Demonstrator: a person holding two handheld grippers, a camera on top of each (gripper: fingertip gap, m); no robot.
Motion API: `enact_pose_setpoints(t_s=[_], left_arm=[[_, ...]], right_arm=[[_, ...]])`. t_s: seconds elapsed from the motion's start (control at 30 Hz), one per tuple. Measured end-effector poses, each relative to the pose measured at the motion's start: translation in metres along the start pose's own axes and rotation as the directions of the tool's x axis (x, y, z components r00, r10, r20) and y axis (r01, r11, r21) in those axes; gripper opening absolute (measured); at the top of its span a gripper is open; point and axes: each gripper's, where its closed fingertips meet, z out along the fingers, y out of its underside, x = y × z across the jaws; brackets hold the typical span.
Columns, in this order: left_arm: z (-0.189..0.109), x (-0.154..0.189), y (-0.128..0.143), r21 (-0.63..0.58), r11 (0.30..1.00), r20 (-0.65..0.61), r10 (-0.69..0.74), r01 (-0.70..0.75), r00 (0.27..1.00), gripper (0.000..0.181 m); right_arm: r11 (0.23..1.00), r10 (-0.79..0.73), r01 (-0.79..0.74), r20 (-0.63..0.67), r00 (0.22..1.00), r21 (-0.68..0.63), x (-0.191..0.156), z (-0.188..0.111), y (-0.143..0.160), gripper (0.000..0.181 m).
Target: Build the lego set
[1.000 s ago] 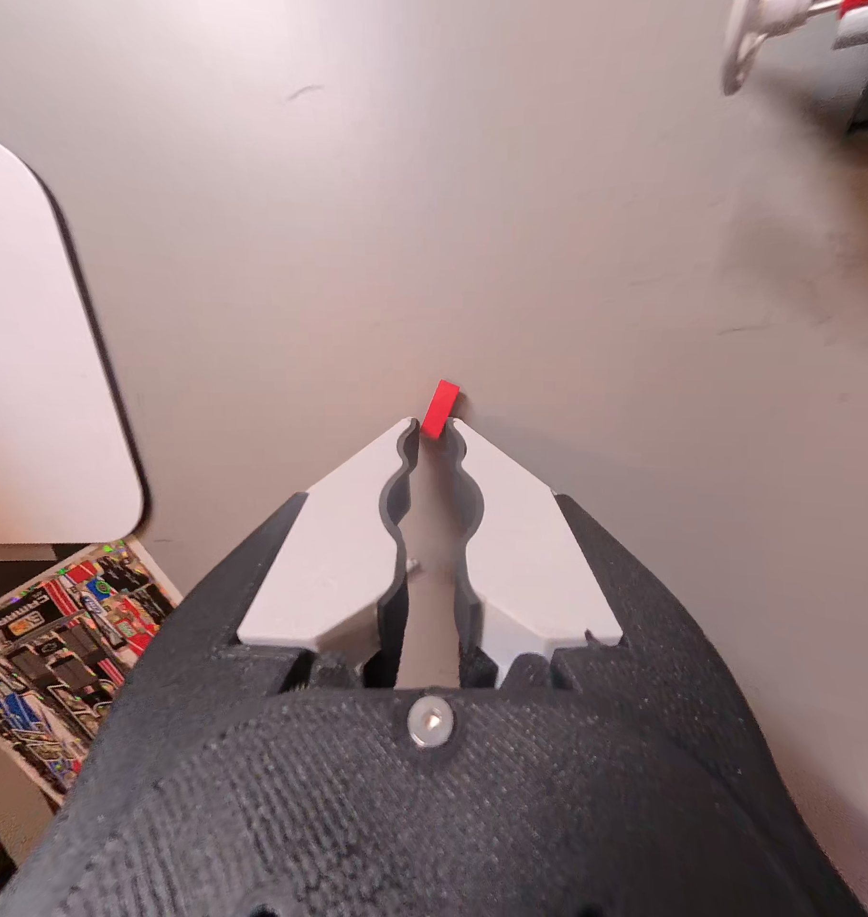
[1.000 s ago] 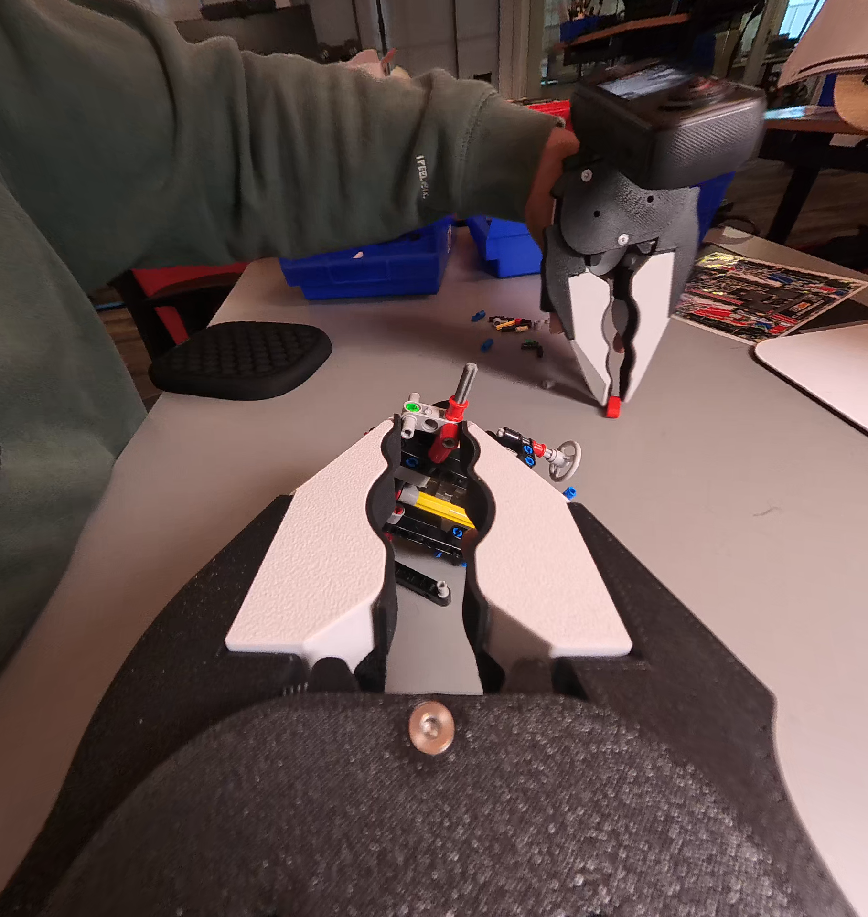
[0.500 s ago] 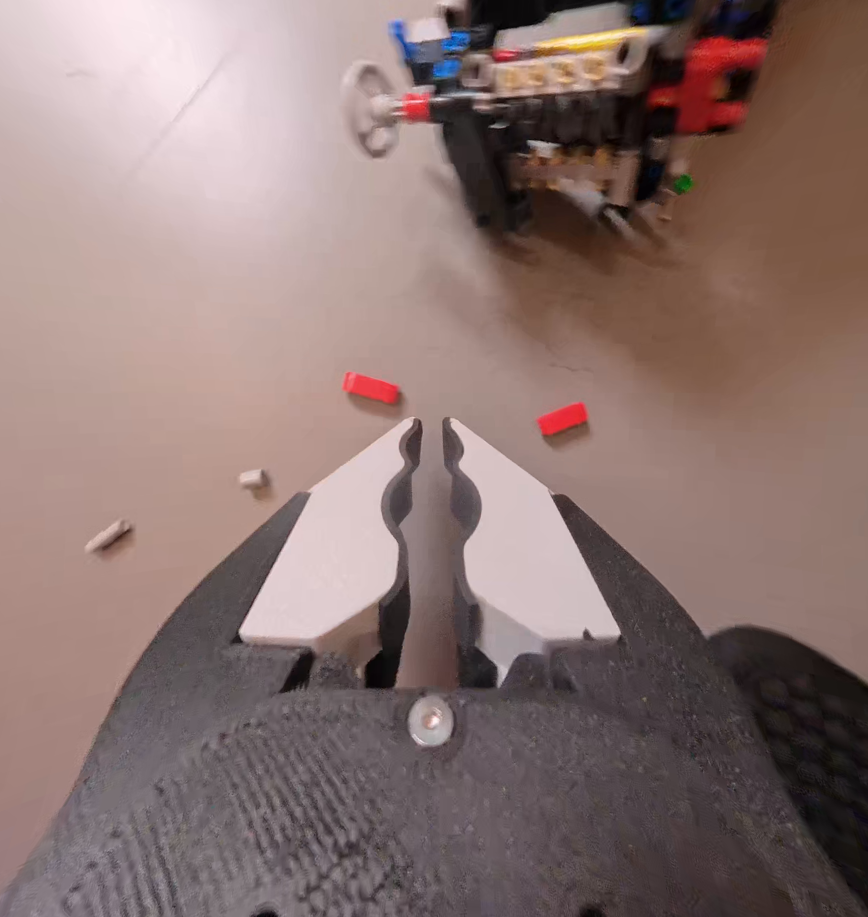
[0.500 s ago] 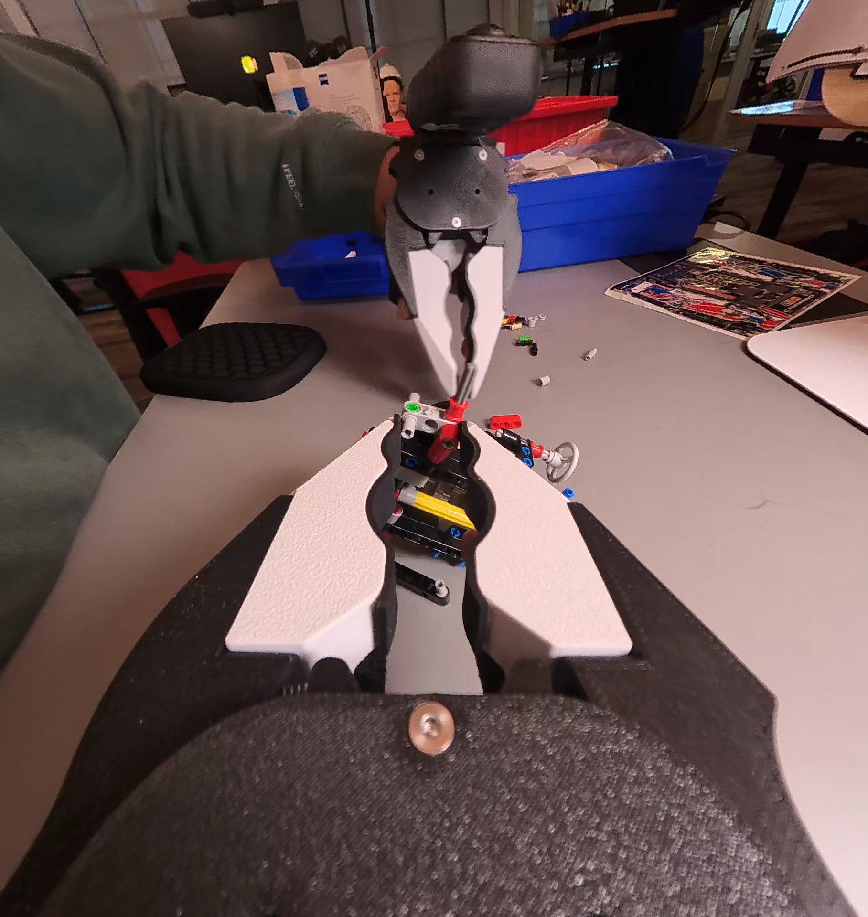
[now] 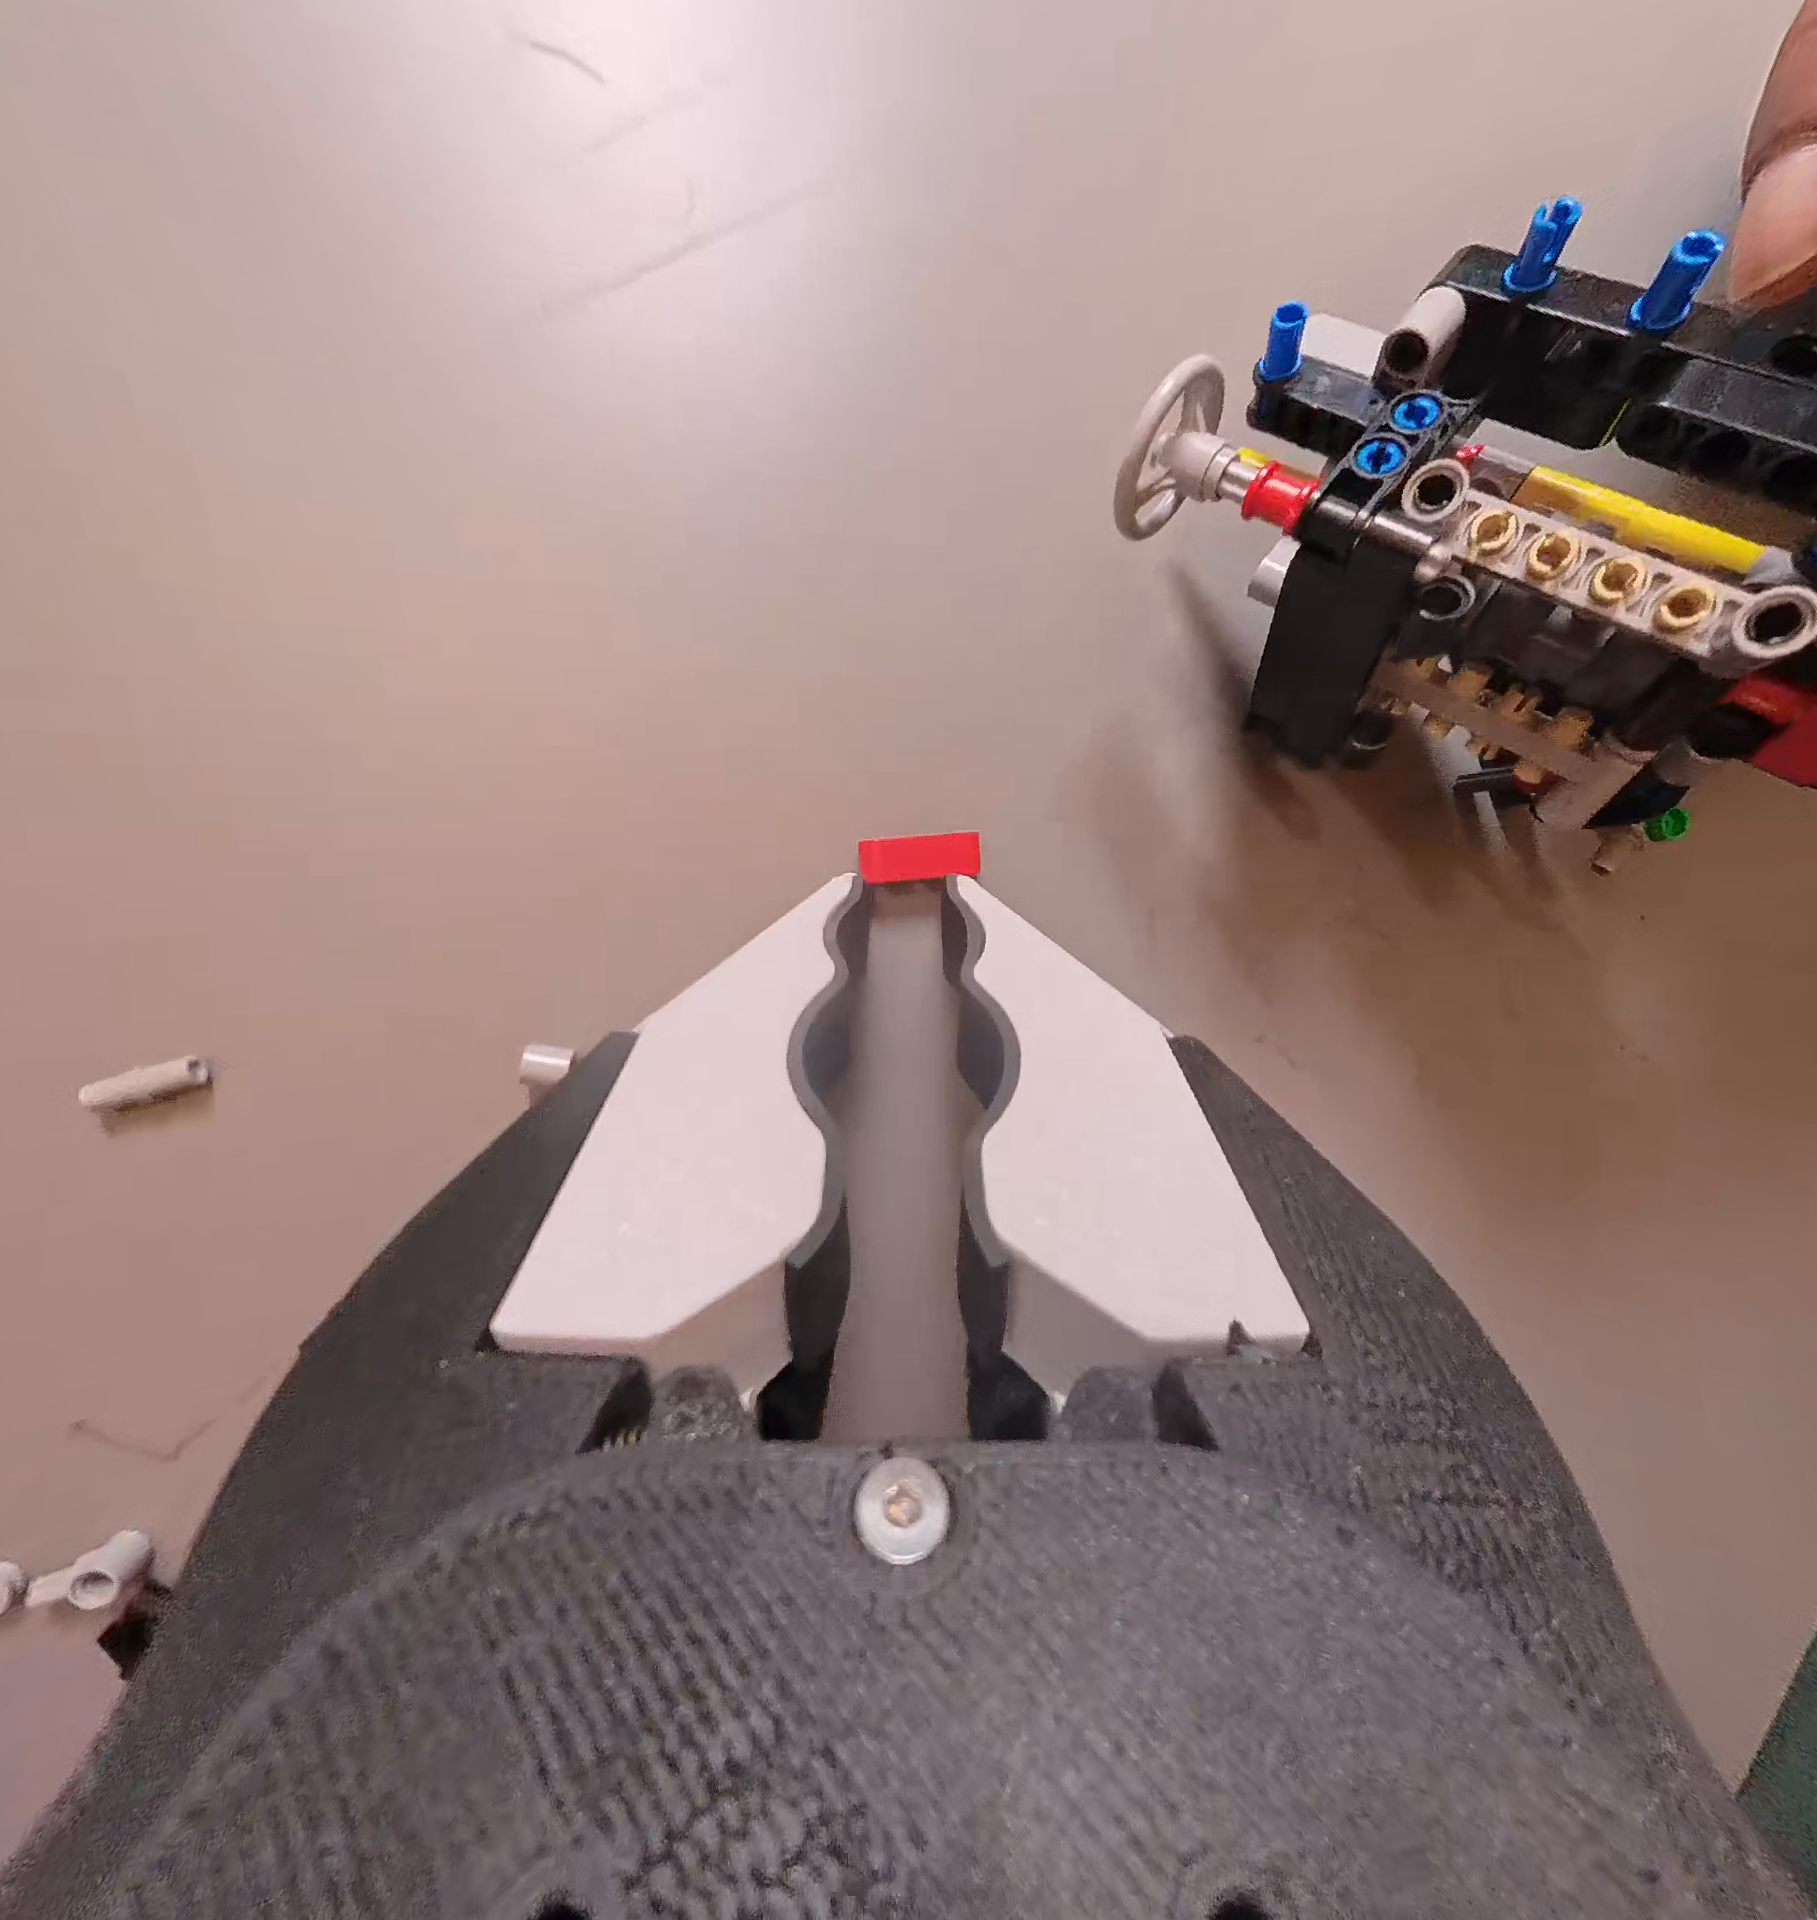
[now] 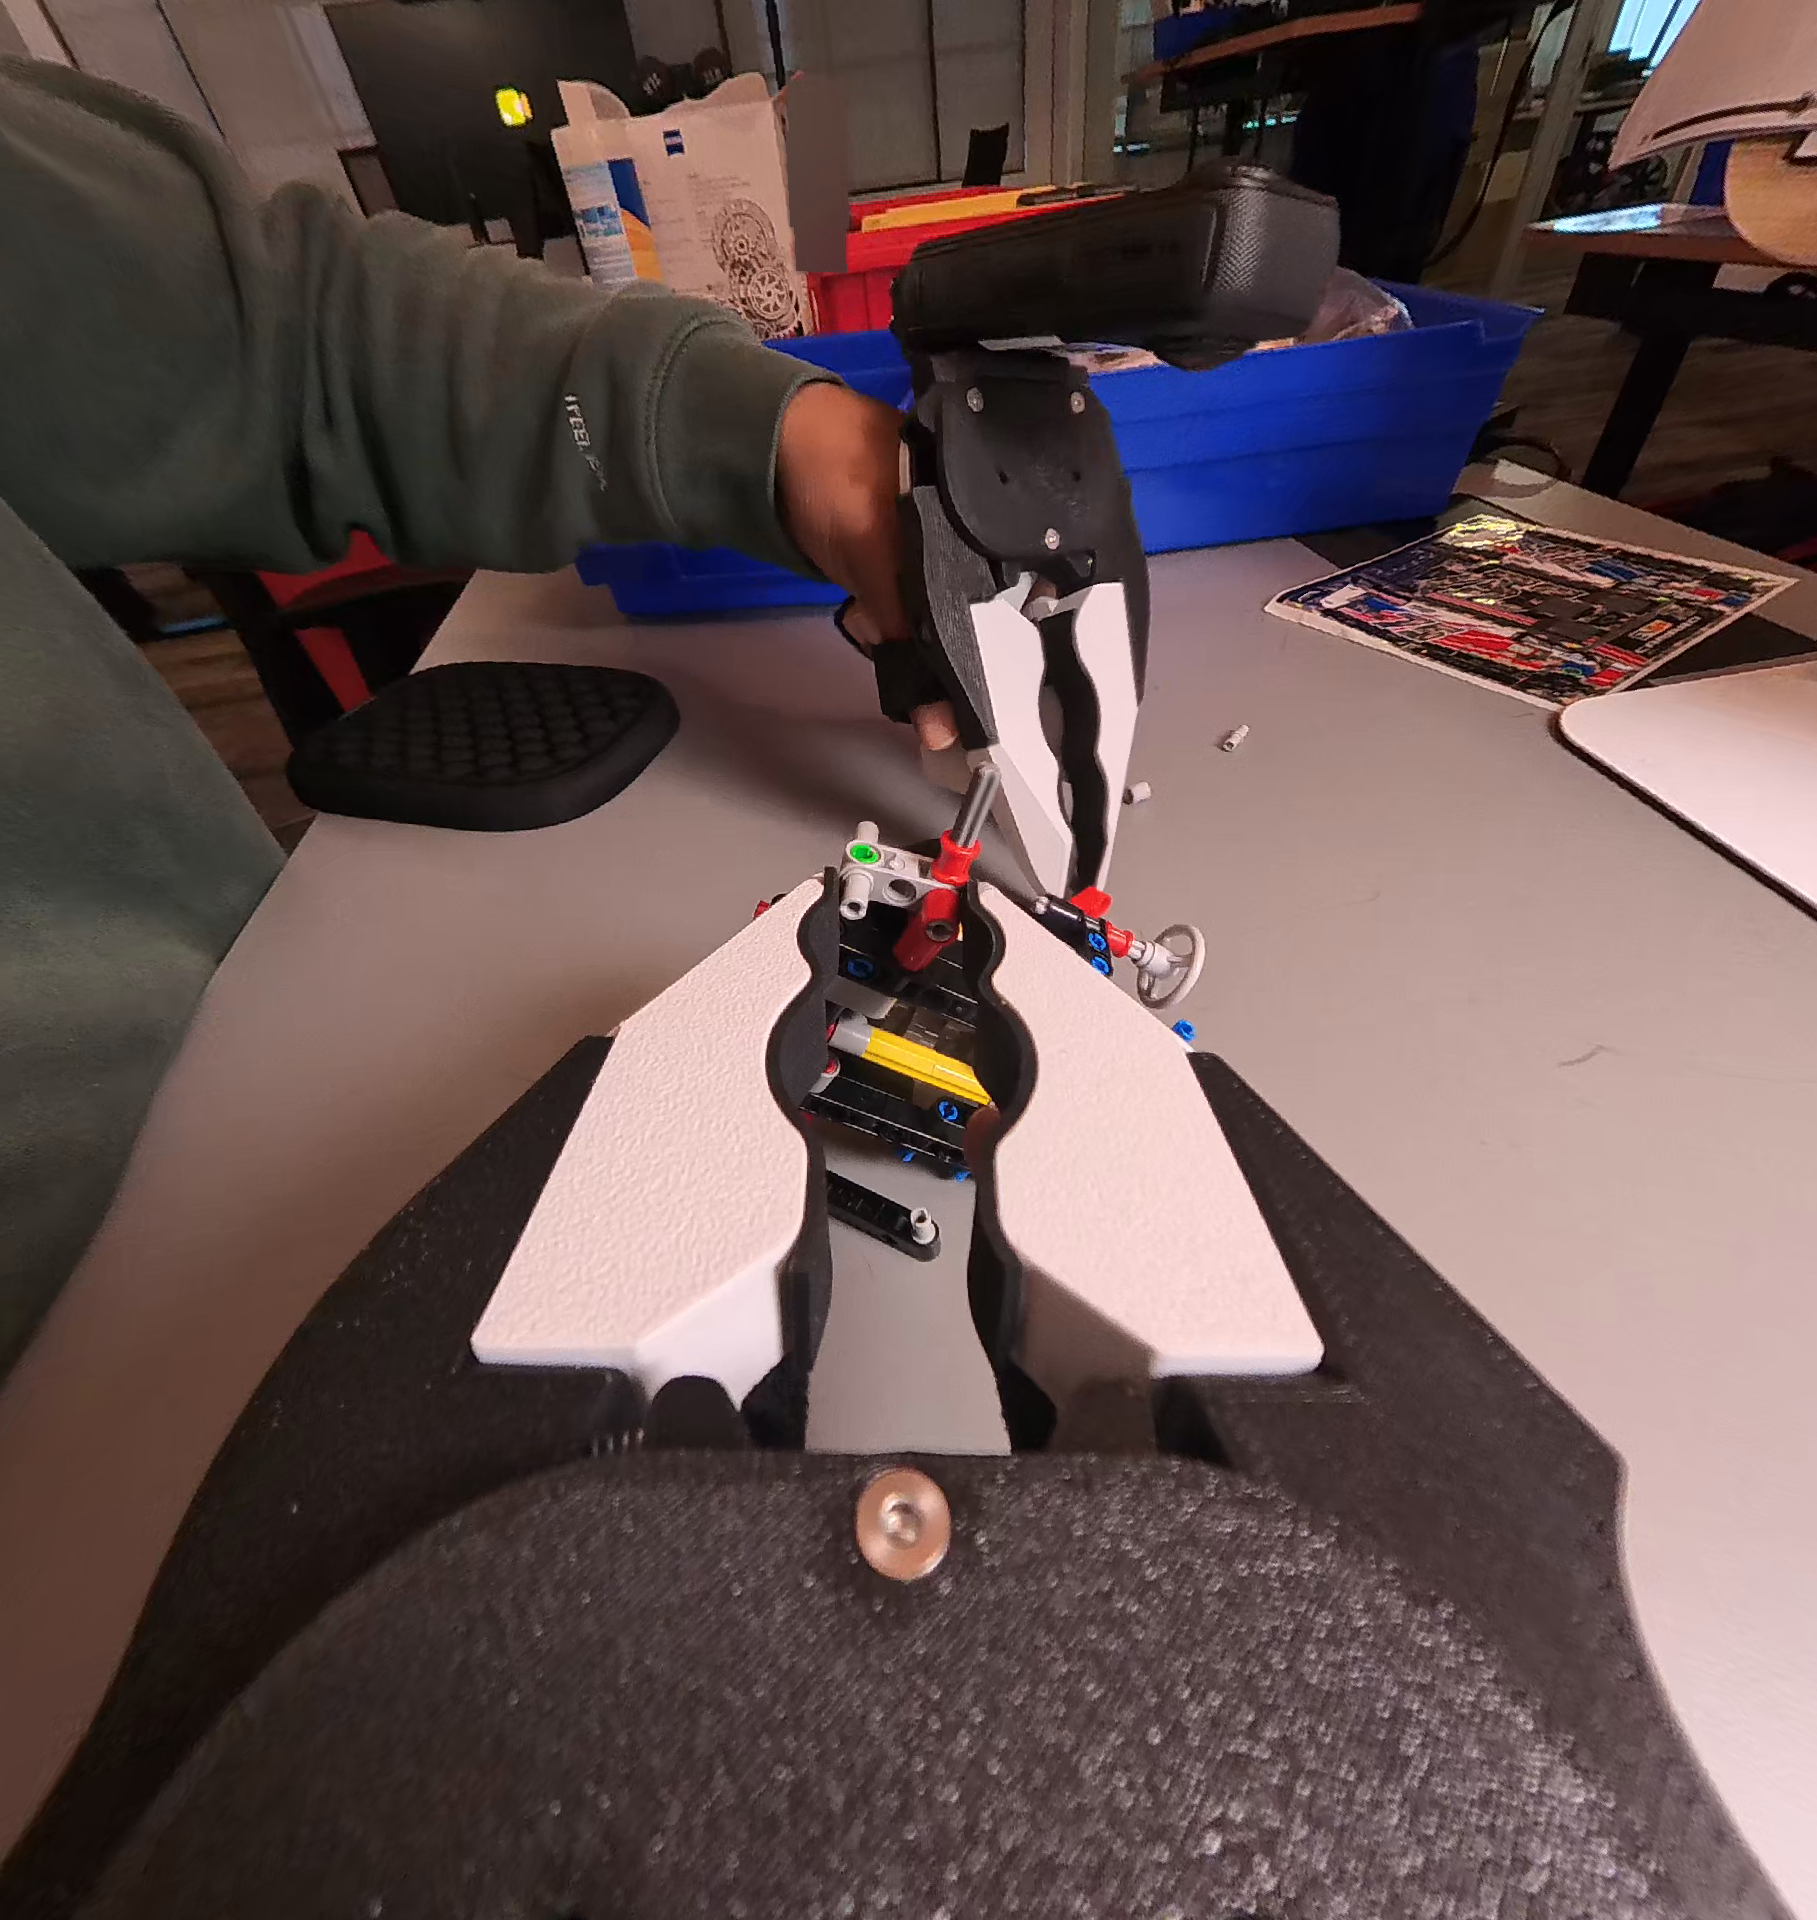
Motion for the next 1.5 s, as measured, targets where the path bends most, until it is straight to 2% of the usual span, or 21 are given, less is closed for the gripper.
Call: enact_pose_setpoints(t_s=[0.03,0.13,0.3,0.37,0.47,0.57,0.63,0.7,0.77,0.9,1.0,1.13,1.23,1.3,1.4,1.5], left_arm=[[0.002,0.001,-0.003,-0.005,1.0,0.005,0.019,-0.019,1.0,0.012],[0.007,0.004,-0.01,-0.019,0.994,0.033,0.112,-0.112,0.993,0.0],[0.005,0.013,-0.021,-0.011,0.966,0.01,0.257,-0.257,0.966,0.0],[0.0,0.017,-0.027,0.02,0.922,0.031,0.386,-0.386,0.922,0.002],[0.001,0.025,-0.024,0.027,0.814,0.052,0.578,-0.58,0.814,0.016],[0.007,0.023,-0.022,0.013,0.743,0.057,0.668,-0.669,0.742,0.021],[0.011,0.017,-0.022,-0.024,0.726,0.044,0.688,-0.688,0.724,0.021],[0.013,0.016,-0.02,-0.054,0.715,0.007,0.698,-0.697,0.716,0.012],[0.013,0.017,-0.021,-0.071,0.739,-0.027,0.67,-0.67,0.742,0.008],[-0.002,0.036,0.001,-0.15,0.855,-0.284,0.443,-0.496,0.851,0.008],[-0.015,0.043,0.017,-0.243,0.887,-0.453,0.255,-0.394,0.854,0.009],[-0.016,0.023,0.013,-0.304,0.89,-0.442,0.186,-0.341,0.878,0.013],[-0.014,-0.002,0.009,-0.357,0.864,-0.347,0.232,-0.356,0.909,0.014],[-0.013,-0.011,0.0,-0.328,0.871,-0.288,0.276,-0.365,0.917,0.014],[-0.02,0.0,-0.004,-0.237,0.862,-0.294,0.377,-0.449,0.879,0.014],[-0.022,-0.001,0.011,-0.242,0.795,-0.25,0.502,-0.556,0.828,0.014]], right_arm=[[1.0,-0.003,0.003,-0.001,1.0,-0.002,0.0,0.0,0.0,0.022],[1.0,-0.011,0.011,-0.003,1.0,-0.006,-0.001,-0.001,0.0,0.021],[1.0,-0.018,0.018,-0.007,1.0,-0.011,-0.001,-0.003,0.0,0.022],[1.0,-0.021,0.02,-0.008,1.0,-0.013,-0.001,-0.004,0.0,0.022],[1.0,-0.02,0.02,-0.012,1.0,-0.015,0.0,-0.005,0.001,0.022],[1.0,-0.016,0.016,-0.014,1.0,-0.014,0.001,-0.005,0.001,0.022],[1.0,-0.011,0.011,-0.015,1.0,-0.013,0.001,-0.005,0.001,0.022],[1.0,-0.008,0.008,-0.016,1.0,-0.012,0.002,-0.005,0.002,0.022],[1.0,-0.005,0.005,-0.018,1.0,-0.011,0.003,-0.006,0.002,0.022],[1.0,0.004,-0.004,-0.014,1.0,-0.009,0.003,-0.007,0.002,0.022],[1.0,0.01,-0.01,-0.004,1.0,-0.008,0.002,-0.006,0.002,0.022],[1.0,0.011,-0.011,-0.003,1.0,-0.009,0.001,-0.006,0.003,0.022],[1.0,0.016,-0.016,-0.003,1.0,-0.009,0.002,-0.007,0.003,0.022],[1.0,0.017,-0.017,-0.002,1.0,-0.009,0.002,-0.007,0.003,0.022],[1.0,0.017,-0.017,-0.001,1.0,-0.01,0.002,-0.008,0.003,0.022],[1.0,0.023,-0.022,0.002,1.0,-0.008,0.003,-0.008,0.004,0.022]])
